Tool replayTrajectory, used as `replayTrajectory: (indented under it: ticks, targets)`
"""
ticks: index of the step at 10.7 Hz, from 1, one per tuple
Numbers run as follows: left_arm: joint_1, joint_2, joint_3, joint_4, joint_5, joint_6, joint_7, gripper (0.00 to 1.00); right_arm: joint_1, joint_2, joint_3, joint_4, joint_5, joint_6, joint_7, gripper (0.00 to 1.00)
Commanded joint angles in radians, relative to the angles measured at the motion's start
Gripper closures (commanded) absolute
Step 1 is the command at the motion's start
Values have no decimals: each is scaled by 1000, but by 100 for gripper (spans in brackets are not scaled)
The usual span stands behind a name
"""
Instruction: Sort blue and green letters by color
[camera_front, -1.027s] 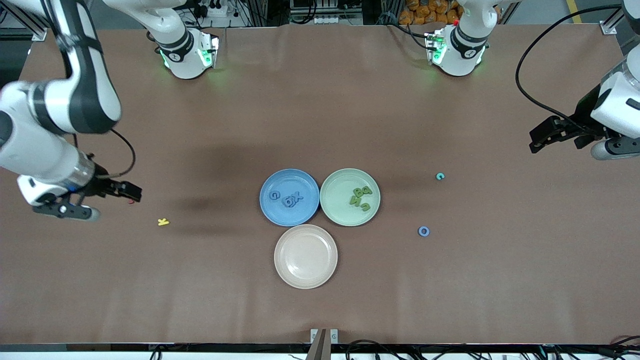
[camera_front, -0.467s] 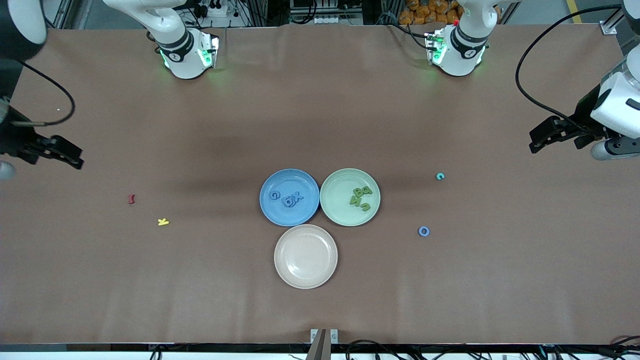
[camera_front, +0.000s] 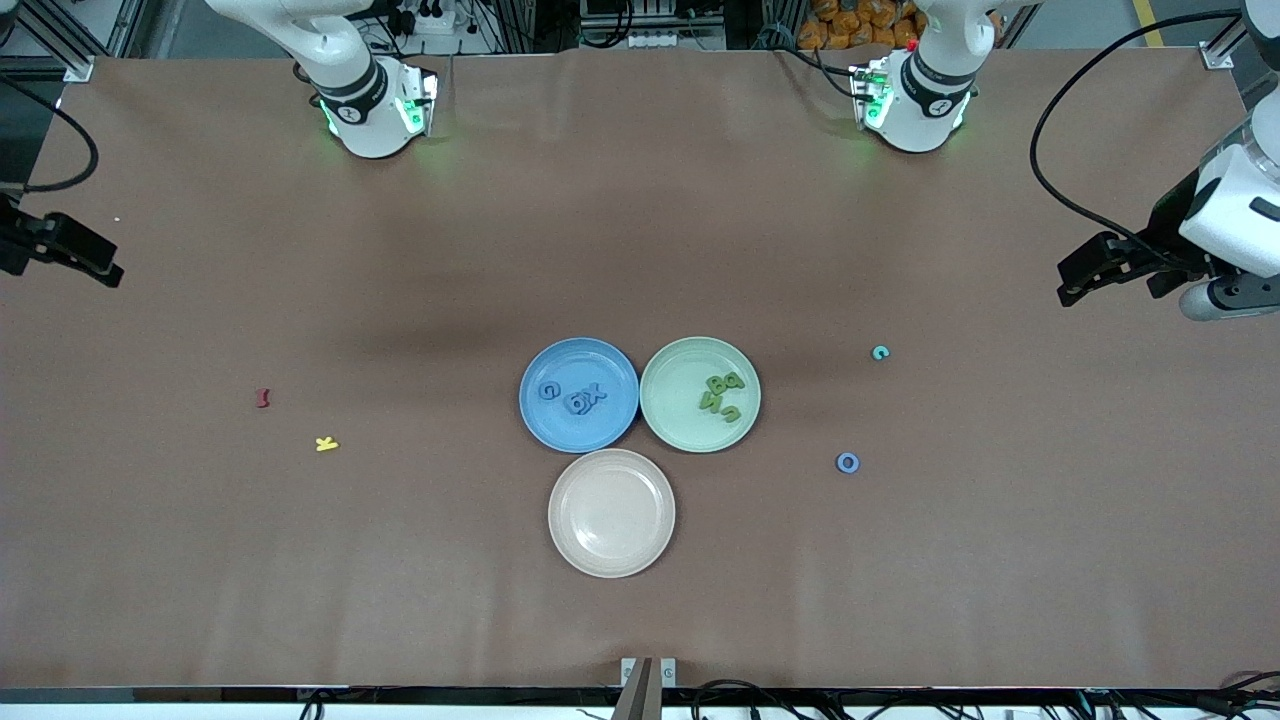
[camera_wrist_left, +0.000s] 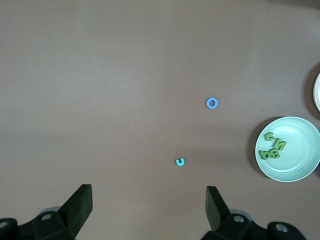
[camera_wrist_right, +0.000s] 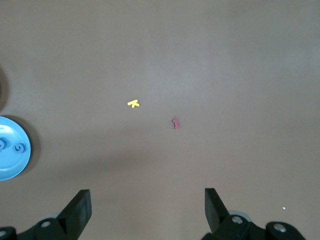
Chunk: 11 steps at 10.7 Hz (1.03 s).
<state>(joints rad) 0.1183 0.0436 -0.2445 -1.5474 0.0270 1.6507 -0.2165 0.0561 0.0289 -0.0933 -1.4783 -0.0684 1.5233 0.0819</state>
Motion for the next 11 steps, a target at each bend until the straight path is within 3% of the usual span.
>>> replayTrajectory:
  ticks: [1, 5, 11]
  targets:
    - [3, -7, -4, -2, -4, -3, 6, 0, 1, -27, -22, -22, 1, -3, -56, 0]
    - [9, -7, -2, 1, -2, -3, 23, 0, 5, -44, -23, -92, 12, 74, -44, 0]
    - [7, -19, -4, 1, -2, -15, 40, 0, 16, -40, -26, -79, 10, 71, -42, 0]
